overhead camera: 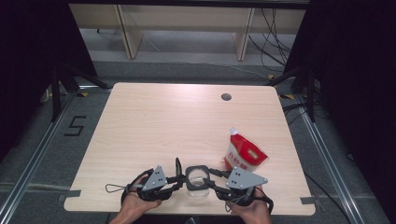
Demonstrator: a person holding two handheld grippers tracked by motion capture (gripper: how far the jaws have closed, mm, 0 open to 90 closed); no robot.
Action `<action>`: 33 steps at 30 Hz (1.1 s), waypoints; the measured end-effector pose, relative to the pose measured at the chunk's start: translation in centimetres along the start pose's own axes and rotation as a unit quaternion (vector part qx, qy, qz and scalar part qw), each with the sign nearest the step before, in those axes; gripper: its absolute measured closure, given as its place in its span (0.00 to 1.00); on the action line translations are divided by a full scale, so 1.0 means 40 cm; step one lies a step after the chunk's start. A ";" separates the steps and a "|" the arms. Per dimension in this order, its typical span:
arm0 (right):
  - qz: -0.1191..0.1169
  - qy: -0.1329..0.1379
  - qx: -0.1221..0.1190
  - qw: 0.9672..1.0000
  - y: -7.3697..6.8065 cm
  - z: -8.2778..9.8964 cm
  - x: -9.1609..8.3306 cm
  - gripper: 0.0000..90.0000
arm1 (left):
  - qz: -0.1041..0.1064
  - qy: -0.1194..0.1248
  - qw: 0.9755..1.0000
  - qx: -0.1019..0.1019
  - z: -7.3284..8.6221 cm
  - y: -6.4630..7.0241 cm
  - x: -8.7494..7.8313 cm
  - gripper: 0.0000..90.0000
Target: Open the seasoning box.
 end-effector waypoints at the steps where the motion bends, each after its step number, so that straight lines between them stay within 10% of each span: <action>1: 0.000 0.000 0.000 1.000 0.000 0.000 0.000 0.68 | 0.000 0.000 1.000 0.000 0.000 0.000 0.000 0.81; 6: 0.016 -0.007 0.051 0.999 0.019 0.054 -0.040 0.60 | -0.010 -0.006 1.000 0.010 0.002 -0.001 -0.005 0.81; 22: 0.033 -0.026 0.109 0.993 0.039 0.145 -0.110 0.50 | 0.001 -0.004 1.000 -0.010 0.007 0.016 -0.010 0.79; 33: 0.059 -0.040 0.148 0.986 0.061 0.196 -0.150 0.47 | 0.005 -0.001 0.999 -0.033 0.014 0.017 -0.030 0.45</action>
Point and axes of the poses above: each handheld gripper's, and its own axes: x roughly forward along the jaws, z roughly out of its underside, y roughly to its right, the point moved 3 cm from there along x, roughly forward along the jaws, and after that the axes turned 12 degrees about -y, right-handed, at the moved point
